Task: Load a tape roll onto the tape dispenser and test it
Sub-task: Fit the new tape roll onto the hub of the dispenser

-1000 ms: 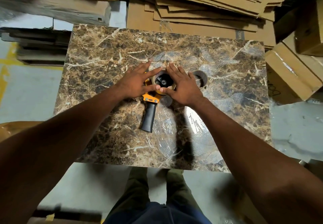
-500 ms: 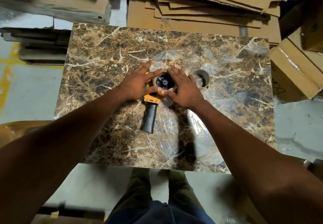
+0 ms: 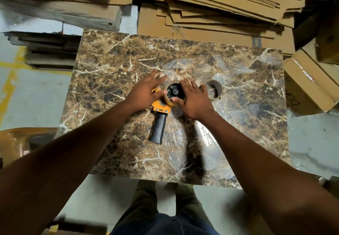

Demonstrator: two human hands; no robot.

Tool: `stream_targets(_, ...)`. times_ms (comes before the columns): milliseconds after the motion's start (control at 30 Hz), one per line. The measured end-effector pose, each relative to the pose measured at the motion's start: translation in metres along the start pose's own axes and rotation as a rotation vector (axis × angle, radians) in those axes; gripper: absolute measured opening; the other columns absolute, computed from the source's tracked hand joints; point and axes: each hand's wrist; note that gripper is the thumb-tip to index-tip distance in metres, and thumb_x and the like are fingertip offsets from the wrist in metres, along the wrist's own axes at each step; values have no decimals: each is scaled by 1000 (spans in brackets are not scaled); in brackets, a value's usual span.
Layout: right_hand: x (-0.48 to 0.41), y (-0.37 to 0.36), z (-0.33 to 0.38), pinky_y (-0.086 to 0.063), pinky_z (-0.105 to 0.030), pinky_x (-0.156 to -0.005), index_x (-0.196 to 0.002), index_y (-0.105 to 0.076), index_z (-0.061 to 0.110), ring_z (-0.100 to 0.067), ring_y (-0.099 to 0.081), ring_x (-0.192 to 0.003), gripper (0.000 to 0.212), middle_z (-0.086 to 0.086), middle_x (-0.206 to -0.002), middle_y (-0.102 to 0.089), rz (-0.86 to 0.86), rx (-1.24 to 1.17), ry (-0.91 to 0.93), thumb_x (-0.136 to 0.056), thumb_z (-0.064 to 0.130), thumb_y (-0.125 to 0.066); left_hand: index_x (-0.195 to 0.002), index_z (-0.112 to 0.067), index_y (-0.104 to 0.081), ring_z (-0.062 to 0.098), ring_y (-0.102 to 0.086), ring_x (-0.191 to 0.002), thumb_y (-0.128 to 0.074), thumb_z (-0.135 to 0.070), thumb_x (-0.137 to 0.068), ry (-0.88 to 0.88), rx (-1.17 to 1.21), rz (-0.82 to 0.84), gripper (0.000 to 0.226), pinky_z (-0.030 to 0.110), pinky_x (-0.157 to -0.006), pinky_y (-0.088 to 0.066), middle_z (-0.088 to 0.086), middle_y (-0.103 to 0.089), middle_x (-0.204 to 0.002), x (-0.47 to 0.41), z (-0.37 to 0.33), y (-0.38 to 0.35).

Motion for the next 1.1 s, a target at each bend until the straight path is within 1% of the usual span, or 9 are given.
stream_targets(67,3,6,3,-4,-62,-124,-162,-23,13,-28,-16,-157,71,-10,-167,-30,-43,-18,-11,-107,58,-24,-155,-34,-54,30,-38,-154,-61,-37,-107,90,167,-188,49,41,-123,-33,7,-31,-173,17,4,1)
stream_targets(133,6,11,3,-7,-63,-123,-154,-38,11,-28,-26,-154,55,-13,-153,-51,-98,-8,-19,-109,43,-34,-135,-23,-72,31,-46,-149,-63,-25,-105,120,156,-305,32,45,-120,-40,9,-41,-168,33,7,-2)
stream_targets(233,12,14,4,-12,-62,-122,-141,-54,11,-28,-40,-146,46,-14,-131,-68,-114,60,-58,-98,28,-55,-99,-22,-79,32,-31,-157,-69,-29,-96,93,97,-287,12,59,-125,-28,5,-28,-174,45,7,-12)
stream_targets(367,14,10,7,-26,-58,-118,-118,-65,13,-32,-55,-129,32,-12,-112,-73,-194,136,-92,-99,36,-54,-96,-31,-81,33,-14,-163,-73,-53,-87,66,-111,-190,25,64,-129,-8,2,-5,-179,45,-5,-28)
stream_targets(533,8,12,12,-22,-61,-119,-147,-49,13,-33,-38,-146,60,-7,-152,-53,-204,78,-26,-99,47,-59,-105,-32,-81,31,-10,-164,-66,-72,-85,187,-224,-177,48,62,-128,-9,2,2,-179,34,-24,-34)
stream_targets(667,4,11,11,-14,-63,-122,-156,-38,14,-31,-26,-153,79,-6,-160,-43,-138,104,52,-96,63,-54,-102,-32,-82,31,-8,-164,-67,-78,-83,239,-212,-138,53,63,-129,-9,0,4,-179,25,-33,-34)
stream_targets(767,0,12,10,-15,-64,-121,-157,-38,19,-30,-29,-152,91,-5,-157,-47,-114,103,64,-87,72,-60,-104,-33,-82,29,-9,-164,-70,-85,-75,285,-124,-89,61,63,-128,-9,-5,5,-179,20,-32,-29)
stream_targets(900,-8,21,16,-15,-62,-120,-153,-42,22,-29,-33,-149,89,-1,-148,-56,-90,150,68,-82,65,-72,-93,-31,-82,26,-10,-164,-86,-60,-78,297,-56,-69,33,63,-129,-9,-7,0,-179,17,-31,-23)
stream_targets(1100,-10,19,26,-19,-59,-122,-155,-38,24,-34,-47,-139,90,-10,-138,-62,-90,147,78,-81,61,-75,-95,-27,-84,29,-10,-164,-81,-40,-89,260,-146,-61,15,62,-129,-11,-7,-2,-179,17,-36,-23)
Point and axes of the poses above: each hand's wrist, its own x-axis away from the middle knuckle, its own y-axis out of the back of the hand, z = x × y
